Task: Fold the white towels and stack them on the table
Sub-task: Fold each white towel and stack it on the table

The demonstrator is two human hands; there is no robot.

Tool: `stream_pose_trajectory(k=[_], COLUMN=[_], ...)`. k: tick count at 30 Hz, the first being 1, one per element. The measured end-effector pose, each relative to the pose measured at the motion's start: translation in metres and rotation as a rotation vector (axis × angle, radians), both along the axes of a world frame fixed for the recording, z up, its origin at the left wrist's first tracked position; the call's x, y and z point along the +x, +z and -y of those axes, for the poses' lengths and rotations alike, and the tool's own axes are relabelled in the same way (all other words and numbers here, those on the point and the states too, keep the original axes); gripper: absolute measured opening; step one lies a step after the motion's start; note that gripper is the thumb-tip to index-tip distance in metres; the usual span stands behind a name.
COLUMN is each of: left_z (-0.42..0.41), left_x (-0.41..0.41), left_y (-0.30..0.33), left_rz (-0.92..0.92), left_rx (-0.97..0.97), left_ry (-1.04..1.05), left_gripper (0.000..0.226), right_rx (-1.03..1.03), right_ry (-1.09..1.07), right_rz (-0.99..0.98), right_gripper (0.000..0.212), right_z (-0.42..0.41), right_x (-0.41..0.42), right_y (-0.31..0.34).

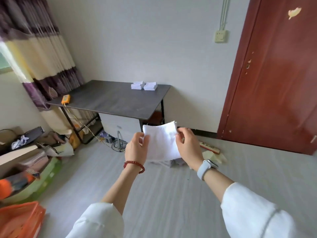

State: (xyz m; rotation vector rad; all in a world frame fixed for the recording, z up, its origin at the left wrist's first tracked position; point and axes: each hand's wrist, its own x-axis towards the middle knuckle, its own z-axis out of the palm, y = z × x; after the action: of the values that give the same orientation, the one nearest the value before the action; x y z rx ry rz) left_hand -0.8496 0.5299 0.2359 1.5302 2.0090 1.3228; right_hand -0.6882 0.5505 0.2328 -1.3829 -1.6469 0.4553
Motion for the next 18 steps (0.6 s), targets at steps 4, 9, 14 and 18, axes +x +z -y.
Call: stream_pose_trajectory(k=[4, 9, 14, 18], left_z=[-0.096, -0.192, -0.310, -0.430], left_x=[-0.073, -0.157, -0.236, -0.303], left_y=[0.018, 0.015, -0.002, -0.010], left_rz=[0.064, 0.108, 0.182, 0.195], left_rx=[0.018, -0.002, -0.026, -0.068], left_ry=[0.092, 0.205, 0.228, 0.156], left_gripper=[0.018, 0.017, 0.016, 0.019], right_rx=[-0.051, -0.140, -0.199, -0.249], right_ry=[0.106, 0.229, 0.282, 0.234], right_rz=[-0.075, -0.108, -0.119, -0.149], right_gripper=[0.017, 0.018, 0.020, 0.018], right_z=[-0.113, -0.224, -0.343, -0.456], right_x=[-0.077, -0.163, -0.238, -0.299], right_y=[0.013, 0.006, -0.008, -0.015])
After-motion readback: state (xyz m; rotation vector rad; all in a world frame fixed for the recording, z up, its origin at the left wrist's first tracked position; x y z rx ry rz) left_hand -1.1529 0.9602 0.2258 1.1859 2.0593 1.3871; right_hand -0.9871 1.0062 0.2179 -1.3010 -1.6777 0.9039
